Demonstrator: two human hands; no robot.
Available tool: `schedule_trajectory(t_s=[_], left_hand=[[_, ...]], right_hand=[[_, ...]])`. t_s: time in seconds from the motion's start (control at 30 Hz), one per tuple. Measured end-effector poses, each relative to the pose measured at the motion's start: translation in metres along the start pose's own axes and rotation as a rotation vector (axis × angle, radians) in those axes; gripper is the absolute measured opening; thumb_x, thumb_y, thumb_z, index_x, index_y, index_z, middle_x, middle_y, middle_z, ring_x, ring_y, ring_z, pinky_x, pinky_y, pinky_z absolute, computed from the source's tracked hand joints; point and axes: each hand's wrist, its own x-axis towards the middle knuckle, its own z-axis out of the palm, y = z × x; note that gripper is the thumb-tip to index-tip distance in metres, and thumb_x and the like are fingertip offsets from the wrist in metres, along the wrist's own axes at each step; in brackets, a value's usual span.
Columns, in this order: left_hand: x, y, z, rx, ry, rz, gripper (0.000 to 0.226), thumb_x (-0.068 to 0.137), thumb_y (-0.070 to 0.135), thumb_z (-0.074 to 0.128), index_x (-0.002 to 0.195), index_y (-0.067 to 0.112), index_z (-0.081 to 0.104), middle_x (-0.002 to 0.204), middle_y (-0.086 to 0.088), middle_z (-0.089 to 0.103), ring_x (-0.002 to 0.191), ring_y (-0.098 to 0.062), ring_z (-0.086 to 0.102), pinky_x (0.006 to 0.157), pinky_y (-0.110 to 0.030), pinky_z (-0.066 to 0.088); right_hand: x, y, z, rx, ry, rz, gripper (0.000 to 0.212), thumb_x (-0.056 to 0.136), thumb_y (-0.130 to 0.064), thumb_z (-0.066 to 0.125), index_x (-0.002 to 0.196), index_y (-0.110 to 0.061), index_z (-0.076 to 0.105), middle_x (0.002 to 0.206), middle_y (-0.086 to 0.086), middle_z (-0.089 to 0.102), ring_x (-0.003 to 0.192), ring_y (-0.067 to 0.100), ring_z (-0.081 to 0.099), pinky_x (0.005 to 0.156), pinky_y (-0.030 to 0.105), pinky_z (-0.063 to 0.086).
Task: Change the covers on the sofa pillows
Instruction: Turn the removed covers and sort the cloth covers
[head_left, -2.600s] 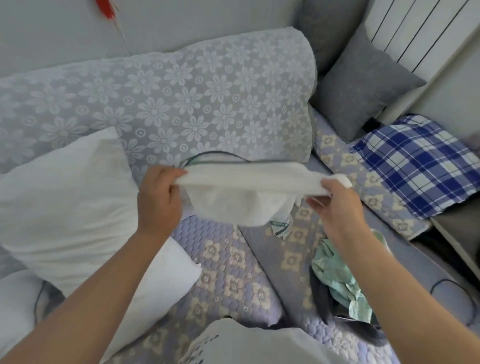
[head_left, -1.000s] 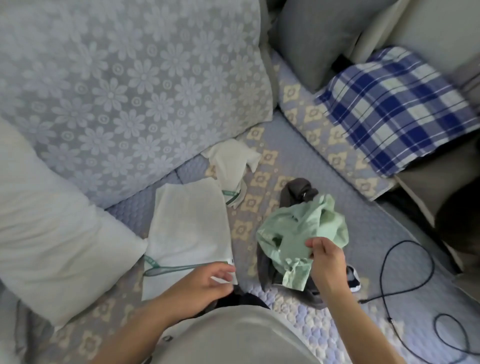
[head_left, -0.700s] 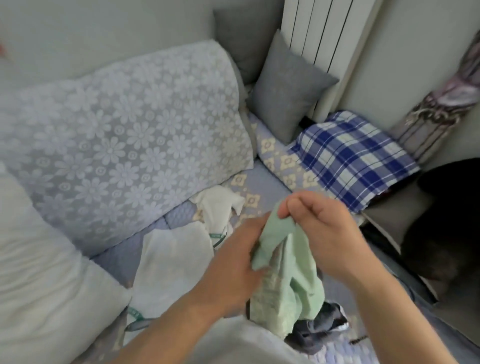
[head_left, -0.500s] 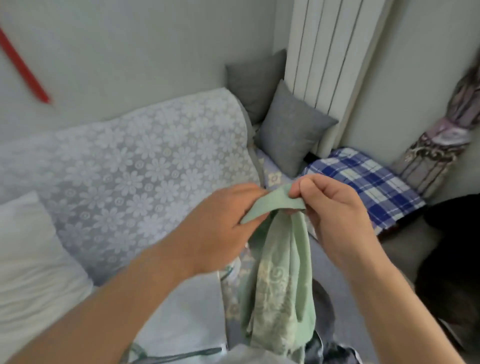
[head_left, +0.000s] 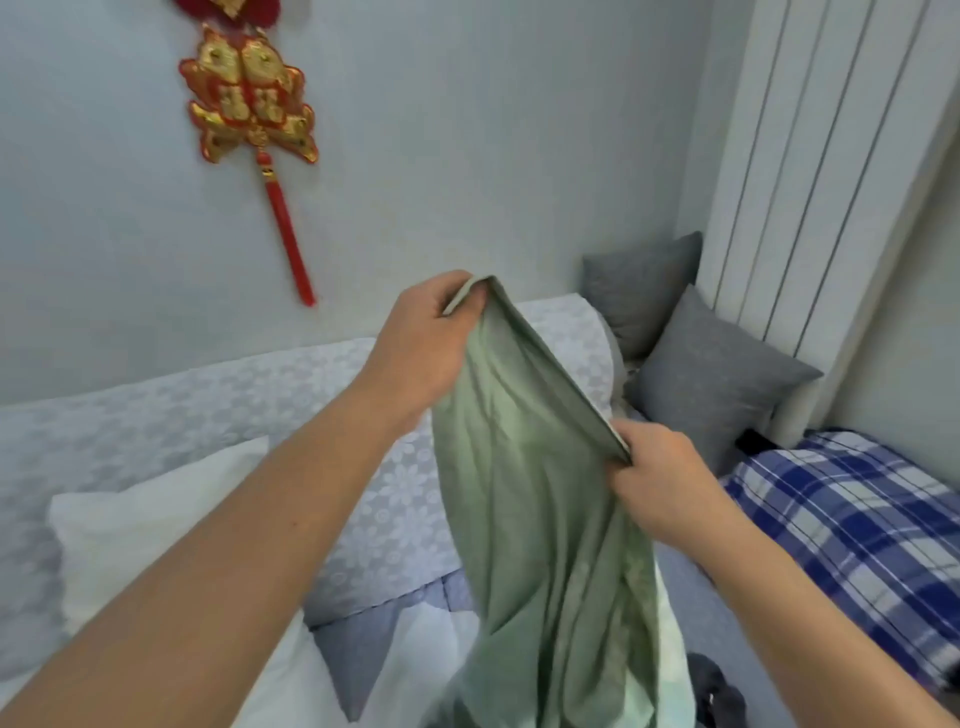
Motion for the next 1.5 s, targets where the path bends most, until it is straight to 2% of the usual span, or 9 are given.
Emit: schedule_trajectory(t_s=[0.2,0.37,0.53,0.67,0.87,1.0,1.17,1.3,1.5], left_hand=[[0.014,-0.056,-0.083,0.261,0.272,-0.096,0.04,0.104,0.026,0.053,0.065,0.016,0.047,0.059,0.005,0.036,0.047,-0.002,0.031,0.051,-0.029,0.026],[0.001,-0.104,-0.118,0.24,0.514,-0.258,0.047,0.105,0.035,0.049,0.062,0.022,0.032,0.062,0.006,0.031,0.058,-0.011,0.028,0.049,-0.026,0.023],[-0.014,-0.136,-0.131,0.366,0.532,-0.356,0.042,0.103,0.03,0.048,0.065,0.017,0.037,0.064,0.001,0.039,0.061,-0.018,0.034,0.056,-0.036,0.026],[-0.02,-0.141,-0.138,0.494,0.616,-0.272,0.027,0.101,0.014,0.043,0.075,0.013,0.045,0.077,-0.006,0.05,0.072,-0.024,0.043,0.059,-0.037,0.026],[-0.045,-0.165,-0.147,0.548,-0.116,-0.916,0.027,0.104,0.032,0.051,0.106,0.008,0.063,0.109,-0.015,0.066,0.087,-0.03,0.068,0.078,-0.045,0.057],[-0.056,-0.153,-0.174,0.524,-0.597,-1.234,0.022,0.104,0.03,0.056,0.106,0.008,0.059,0.096,-0.009,0.059,0.056,-0.021,0.062,0.056,-0.031,0.051],[-0.01,-0.145,-0.182,-0.022,-0.066,-1.06,0.013,0.101,0.024,0.059,0.088,0.022,0.056,0.071,0.003,0.047,0.033,-0.005,0.036,0.034,-0.017,0.035],[0.007,-0.176,-0.125,-0.074,0.003,-0.991,0.012,0.108,0.026,0.047,0.113,0.018,0.055,0.101,-0.004,0.065,0.073,-0.026,0.073,0.058,-0.039,0.064],[-0.009,-0.333,-0.007,-0.134,0.005,-1.006,0.034,0.11,0.026,0.039,0.14,0.02,0.054,0.127,-0.002,0.067,0.085,-0.012,0.069,0.083,-0.028,0.056]], right_hand=[[0.02,0.062,0.042,-0.384,-0.267,0.196,0.017,0.082,-0.017,0.047,0.069,-0.012,0.055,0.074,0.011,0.062,0.073,0.031,0.062,0.051,0.035,0.038],[0.031,0.04,0.004,-0.287,0.488,0.077,0.015,0.096,-0.009,0.044,0.098,-0.014,0.058,0.074,0.014,0.061,0.067,0.037,0.056,0.059,0.039,0.039],[0.059,0.031,-0.005,-0.415,0.245,0.089,0.014,0.098,-0.014,0.042,0.103,-0.013,0.055,0.089,0.019,0.063,0.07,0.033,0.047,0.063,0.038,0.037],[0.056,0.01,-0.013,-0.154,0.656,-0.036,0.018,0.101,-0.014,0.04,0.098,-0.009,0.057,0.085,0.009,0.057,0.075,0.032,0.049,0.065,0.038,0.031],[0.046,0.026,-0.002,-0.255,-0.726,0.046,0.033,0.099,-0.038,0.055,0.079,-0.012,0.063,0.081,0.0,0.064,0.078,0.018,0.057,0.076,0.042,0.049],[0.021,0.027,-0.029,0.343,-0.97,0.006,0.036,0.102,-0.029,0.058,0.104,0.006,0.065,0.095,0.026,0.066,0.085,0.025,0.061,0.078,0.039,0.051],[0.046,0.039,-0.059,0.436,-0.646,0.279,0.025,0.097,-0.027,0.061,0.103,-0.007,0.075,0.1,0.022,0.075,0.087,0.035,0.072,0.079,0.046,0.06],[0.107,0.079,-0.016,-0.21,-0.453,0.388,0.038,0.092,-0.048,0.067,0.089,-0.011,0.076,0.09,0.009,0.073,0.084,0.033,0.07,0.077,0.04,0.055],[0.146,0.19,0.125,-0.393,-0.114,0.447,0.035,0.093,-0.012,0.053,0.125,0.002,0.06,0.118,0.027,0.063,0.11,0.045,0.061,0.087,0.045,0.05]])
